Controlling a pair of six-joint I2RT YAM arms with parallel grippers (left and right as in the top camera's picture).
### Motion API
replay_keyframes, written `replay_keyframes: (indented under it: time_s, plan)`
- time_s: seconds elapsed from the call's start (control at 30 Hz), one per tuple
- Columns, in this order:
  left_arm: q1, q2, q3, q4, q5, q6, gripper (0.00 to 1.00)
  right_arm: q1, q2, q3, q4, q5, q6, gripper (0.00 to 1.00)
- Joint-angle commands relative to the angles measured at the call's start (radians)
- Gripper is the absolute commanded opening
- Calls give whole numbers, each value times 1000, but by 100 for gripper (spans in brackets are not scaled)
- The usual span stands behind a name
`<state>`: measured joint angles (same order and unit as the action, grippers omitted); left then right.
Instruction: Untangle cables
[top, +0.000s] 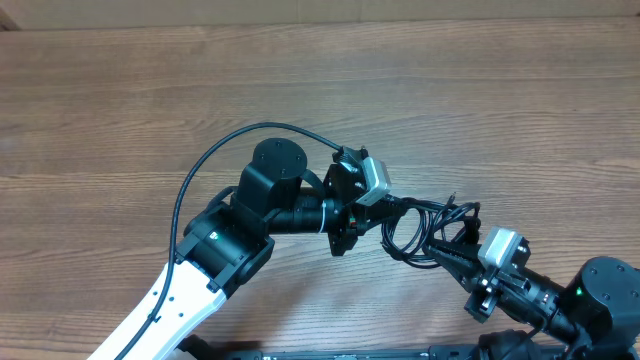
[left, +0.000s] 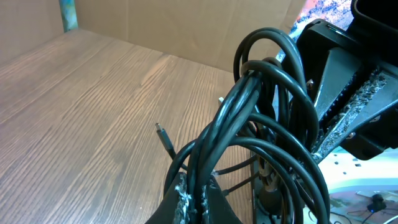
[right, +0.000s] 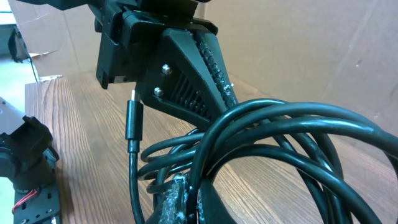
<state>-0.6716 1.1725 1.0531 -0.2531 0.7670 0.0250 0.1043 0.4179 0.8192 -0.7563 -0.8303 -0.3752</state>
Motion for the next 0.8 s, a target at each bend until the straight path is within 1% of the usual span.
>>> replay_keyframes:
  time_s: [0.0, 0.17, 0.3, 0.43, 0.6, 0.77]
  plan:
    - [5, -21, 5, 15, 25, 9, 4, -3, -2, 18, -1, 0, 0, 4]
    - [5, -21, 5, 13, -13, 0, 4, -3, -2, 18, -1, 0, 0, 4]
    - [5, -21, 5, -22, -129, -63, 4, -3, -2, 18, 11, -15, 7, 4]
    - [5, -21, 5, -75, -230, -116, 4, -3, -2, 18, 64, -108, 7, 4]
    - [5, -21, 5, -94, -238, -119, 4, -3, -2, 18, 108, -126, 7, 4]
    - [3, -21, 5, -95, -201, -106, 4, -3, -2, 18, 132, -126, 7, 4]
